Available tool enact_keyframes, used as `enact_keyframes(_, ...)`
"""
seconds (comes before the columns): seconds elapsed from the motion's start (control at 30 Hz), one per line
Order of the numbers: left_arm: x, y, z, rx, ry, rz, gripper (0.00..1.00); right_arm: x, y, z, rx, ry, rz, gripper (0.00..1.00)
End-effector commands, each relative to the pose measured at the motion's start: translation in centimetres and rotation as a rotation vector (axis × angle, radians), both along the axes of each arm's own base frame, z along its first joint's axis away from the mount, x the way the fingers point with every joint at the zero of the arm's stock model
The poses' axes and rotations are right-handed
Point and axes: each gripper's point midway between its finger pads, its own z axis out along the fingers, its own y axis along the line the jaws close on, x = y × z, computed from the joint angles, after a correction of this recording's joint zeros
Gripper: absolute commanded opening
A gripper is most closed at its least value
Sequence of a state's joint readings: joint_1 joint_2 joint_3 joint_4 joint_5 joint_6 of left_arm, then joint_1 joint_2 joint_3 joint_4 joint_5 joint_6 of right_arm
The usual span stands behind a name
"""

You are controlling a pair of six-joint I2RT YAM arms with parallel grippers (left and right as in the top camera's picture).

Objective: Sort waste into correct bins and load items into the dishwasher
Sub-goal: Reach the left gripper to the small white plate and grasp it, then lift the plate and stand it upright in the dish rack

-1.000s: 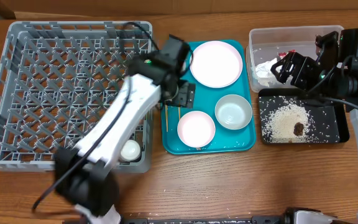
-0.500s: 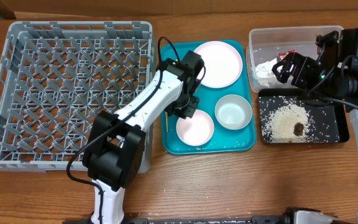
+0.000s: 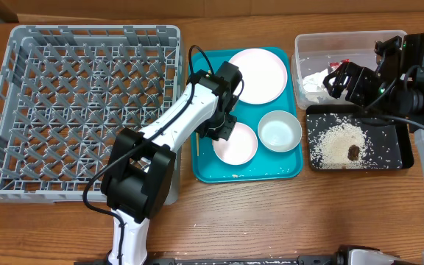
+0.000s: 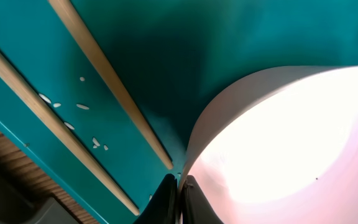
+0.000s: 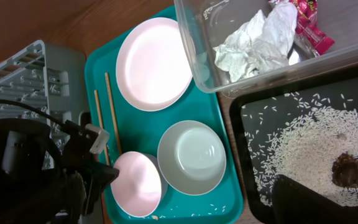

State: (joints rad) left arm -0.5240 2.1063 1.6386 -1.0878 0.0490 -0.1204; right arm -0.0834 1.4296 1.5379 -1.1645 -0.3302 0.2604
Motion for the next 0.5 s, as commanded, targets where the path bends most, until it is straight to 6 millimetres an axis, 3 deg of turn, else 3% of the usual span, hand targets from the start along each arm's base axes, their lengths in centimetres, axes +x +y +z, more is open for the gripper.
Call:
enact_keyframes(0.0,-0.3,-0.3,-0.7,0.001,0.017,-0.001,0.05,0.1,-0.3,0.2,-0.024,-0.013,-0.004,0.97)
enact_keyframes(0.13,-0.3,-0.2,-0.7,0.007,0.017,0.0,0.04,0.1,-0.3,0.2,-0.024,-0.013,-0.004,0.98)
enact_keyframes(0.27,0.0,1.9,0.8,0.074,0.003,0.027,0.04,0.1,-0.3,0.2,-0.024,-0.013,-0.004,1.0)
enact_keyframes(0.4,1.1,3.7,5.6,0.067,-0.049,0.075,0.04,0.1,-0.3,0.2,-0.025,-0.016,-0.004,1.0)
enact_keyframes(0.43,2.1,4.7,8.7,0.05,-0.114,0.112,0.04,0.2,-0.3,0.3,-0.025,-0.021,-0.004,1.0)
enact_keyframes(0.47,2.8,5.7,10.6,0.053,-0.17,0.155,0.04,0.3,-0.3,0.3,-0.025,-0.026,-0.004,1.0)
